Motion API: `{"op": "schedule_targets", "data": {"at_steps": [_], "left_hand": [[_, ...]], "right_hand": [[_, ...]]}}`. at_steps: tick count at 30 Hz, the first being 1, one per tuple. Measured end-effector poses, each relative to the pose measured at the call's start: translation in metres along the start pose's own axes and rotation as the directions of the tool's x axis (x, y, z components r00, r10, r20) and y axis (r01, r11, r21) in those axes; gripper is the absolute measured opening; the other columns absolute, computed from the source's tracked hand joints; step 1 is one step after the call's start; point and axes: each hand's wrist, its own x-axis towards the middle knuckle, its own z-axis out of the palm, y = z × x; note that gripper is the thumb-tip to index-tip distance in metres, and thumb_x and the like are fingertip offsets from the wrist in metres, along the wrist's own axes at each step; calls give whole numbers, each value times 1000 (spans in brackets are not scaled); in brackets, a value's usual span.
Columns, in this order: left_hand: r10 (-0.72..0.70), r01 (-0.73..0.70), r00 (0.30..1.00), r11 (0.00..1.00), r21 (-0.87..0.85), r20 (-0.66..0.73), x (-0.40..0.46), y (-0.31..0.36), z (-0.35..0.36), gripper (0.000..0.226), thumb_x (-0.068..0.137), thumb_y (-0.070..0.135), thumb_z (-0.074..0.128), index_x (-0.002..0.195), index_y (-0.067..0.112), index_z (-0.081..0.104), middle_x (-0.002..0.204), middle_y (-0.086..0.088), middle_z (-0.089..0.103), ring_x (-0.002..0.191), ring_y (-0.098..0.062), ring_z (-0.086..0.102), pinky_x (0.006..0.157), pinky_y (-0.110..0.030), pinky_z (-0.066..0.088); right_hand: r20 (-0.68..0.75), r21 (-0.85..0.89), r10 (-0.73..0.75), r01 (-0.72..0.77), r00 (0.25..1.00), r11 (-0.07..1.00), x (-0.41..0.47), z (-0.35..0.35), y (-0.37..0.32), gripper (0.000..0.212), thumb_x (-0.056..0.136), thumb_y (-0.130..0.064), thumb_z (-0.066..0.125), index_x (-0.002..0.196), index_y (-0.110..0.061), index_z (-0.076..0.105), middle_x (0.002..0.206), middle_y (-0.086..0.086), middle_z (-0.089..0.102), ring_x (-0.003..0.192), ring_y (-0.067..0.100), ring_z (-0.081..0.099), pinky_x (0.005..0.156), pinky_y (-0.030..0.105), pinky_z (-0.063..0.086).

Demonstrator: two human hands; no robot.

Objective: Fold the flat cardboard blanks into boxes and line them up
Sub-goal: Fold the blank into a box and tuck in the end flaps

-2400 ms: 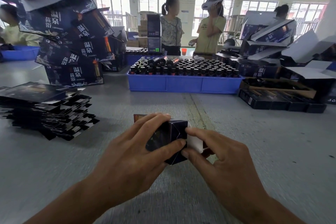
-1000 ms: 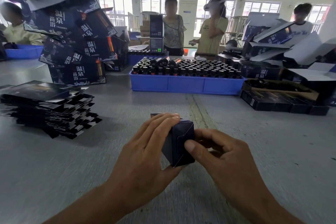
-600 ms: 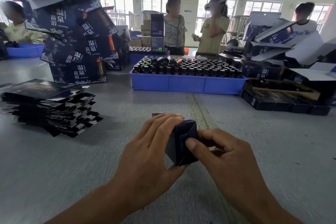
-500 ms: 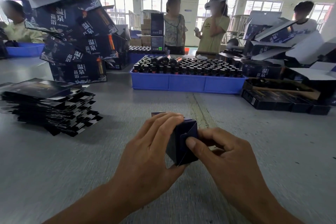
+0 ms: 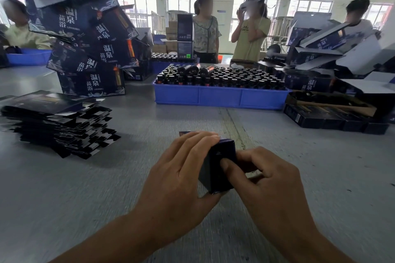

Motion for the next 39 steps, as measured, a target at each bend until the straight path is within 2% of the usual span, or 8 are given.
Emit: {"op": "schedule_targets", "data": {"at_steps": [15,19,23,26,29,33,36,39], "left_hand": [[6,-5,998,1000,15,-60,-2,-4,-4,74,83,54,62,142,14,40,141,4,48,130,-17,50,105,-30,46],[134,-132,991,982,136,-2,-2,-6,0,70,89,41,62,147,13,36,149,-4,49,141,-23,42,108,-44,46],[260,-269,963,946,179,74,-2,-5,3,66,96,26,58,154,13,30,161,-7,34,151,-28,26,115,-49,37],[165,-166,986,981,100,12,-3,-5,0,74,86,14,67,152,13,32,160,-8,35,150,-25,28,114,-49,38],[-133,132,987,991,-17,-89,-3,-9,-7,63,91,34,62,147,25,35,153,7,39,141,-5,37,107,-29,42],[-508,493,857,757,-429,89,0,-18,-12,55,81,62,61,131,50,40,130,28,54,117,8,54,91,-19,47],[-508,571,799,478,-667,321,3,-24,-13,63,83,62,69,138,41,48,129,15,65,116,-5,63,94,-34,55],[-479,556,808,424,-715,344,6,-25,-16,50,85,49,72,132,38,60,125,10,69,115,-12,67,91,-32,57]], "right_hand": [[130,154,4,-25,992,988,2,-2,-2,27,79,-65,64,102,-51,64,102,-26,68,95,-2,67,70,12,53],[204,100,84,-107,975,989,0,2,-4,63,65,-81,64,121,-72,38,120,-41,53,106,-13,59,75,7,52],[212,242,211,-261,954,935,3,0,2,70,65,-68,71,129,-57,47,112,-34,62,97,-6,66,72,14,57],[245,385,345,-418,906,823,10,-4,10,57,69,-38,85,118,-49,58,102,-19,72,90,6,73,72,28,63],[300,384,413,-505,860,773,14,-6,18,51,52,-31,79,101,-40,67,98,-17,74,93,13,73,78,37,63],[392,294,415,-539,821,789,13,-4,18,58,38,-39,86,94,-32,73,96,-10,77,91,11,74,83,37,59],[507,175,388,-533,770,828,12,-2,17,55,47,-30,95,96,-29,71,94,-11,77,86,6,73,72,21,58],[542,126,386,-526,747,841,10,1,16,55,54,-30,95,102,-33,69,98,-18,76,93,0,71,80,20,55]]}}
